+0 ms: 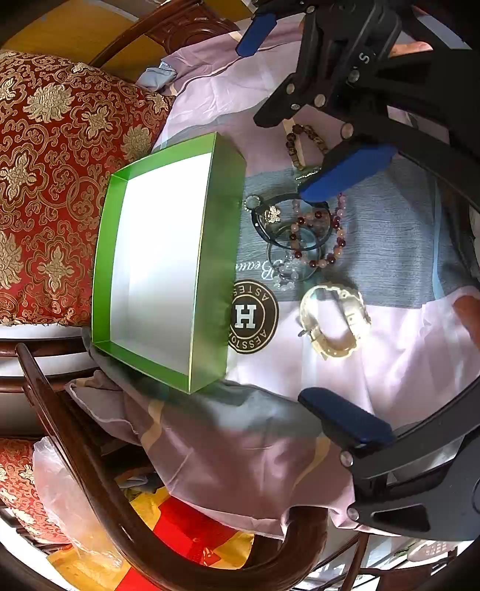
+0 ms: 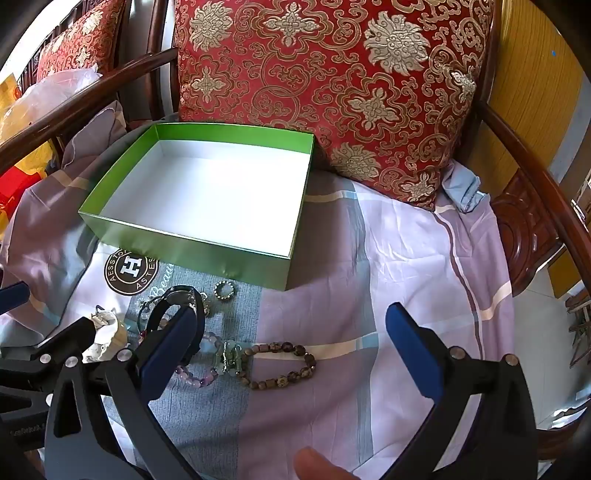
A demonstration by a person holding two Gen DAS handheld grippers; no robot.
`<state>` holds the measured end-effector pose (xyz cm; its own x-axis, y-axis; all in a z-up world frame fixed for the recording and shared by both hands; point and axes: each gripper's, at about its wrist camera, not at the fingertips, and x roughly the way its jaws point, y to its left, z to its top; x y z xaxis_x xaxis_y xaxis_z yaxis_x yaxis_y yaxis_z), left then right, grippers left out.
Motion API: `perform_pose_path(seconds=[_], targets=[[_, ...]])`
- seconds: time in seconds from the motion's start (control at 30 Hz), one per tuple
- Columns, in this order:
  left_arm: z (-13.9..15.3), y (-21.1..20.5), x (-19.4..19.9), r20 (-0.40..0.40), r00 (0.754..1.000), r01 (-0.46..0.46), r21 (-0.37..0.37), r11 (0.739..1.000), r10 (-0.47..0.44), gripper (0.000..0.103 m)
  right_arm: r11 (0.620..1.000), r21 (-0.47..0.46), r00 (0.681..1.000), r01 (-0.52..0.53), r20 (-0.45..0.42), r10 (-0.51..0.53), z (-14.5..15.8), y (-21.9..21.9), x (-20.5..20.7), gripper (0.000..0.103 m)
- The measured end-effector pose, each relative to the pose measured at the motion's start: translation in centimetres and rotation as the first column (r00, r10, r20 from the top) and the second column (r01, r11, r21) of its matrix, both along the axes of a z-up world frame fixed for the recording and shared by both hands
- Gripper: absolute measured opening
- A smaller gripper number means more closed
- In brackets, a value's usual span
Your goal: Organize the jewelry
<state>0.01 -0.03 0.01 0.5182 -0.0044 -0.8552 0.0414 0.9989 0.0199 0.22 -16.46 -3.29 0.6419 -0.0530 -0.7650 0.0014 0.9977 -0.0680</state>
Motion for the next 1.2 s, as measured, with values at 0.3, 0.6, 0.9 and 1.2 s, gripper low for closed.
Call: perform_pose_path(seconds=[0.3, 0.6, 0.9, 1.2], targets=[[0.0, 0.0, 0.0, -0.001, 1.000, 0.001, 0.000, 1.000, -0.001, 0.101, 1.000, 0.000, 1.000, 0.000, -0.002, 0.000, -0.1, 0.0, 0.0, 0.102], [-0.8, 0.1, -0.3, -0.002, 1.000, 0.001, -0.001, 1.000, -0.001, 0.101, 1.000, -0.001, 1.000, 0.000, -0.003, 0.000, -0.3, 0.1, 0.0, 0.102], [-1.1, 0.1, -0.1, -0.004, 1.000, 0.001, -0.002, 1.000, -0.001, 0.101, 1.000, 0.001, 1.000, 0.000, -0.003, 0.000, -0.3, 0.1, -0.1, 0.102], [-1.3, 0.1, -0.4, -0.006, 1.000, 0.001, -0.002, 1.000, -0.001, 0.101, 1.000, 0.001, 1.000, 0.000, -0.003, 0.000, -0.1, 0.0, 0.0, 0.102]])
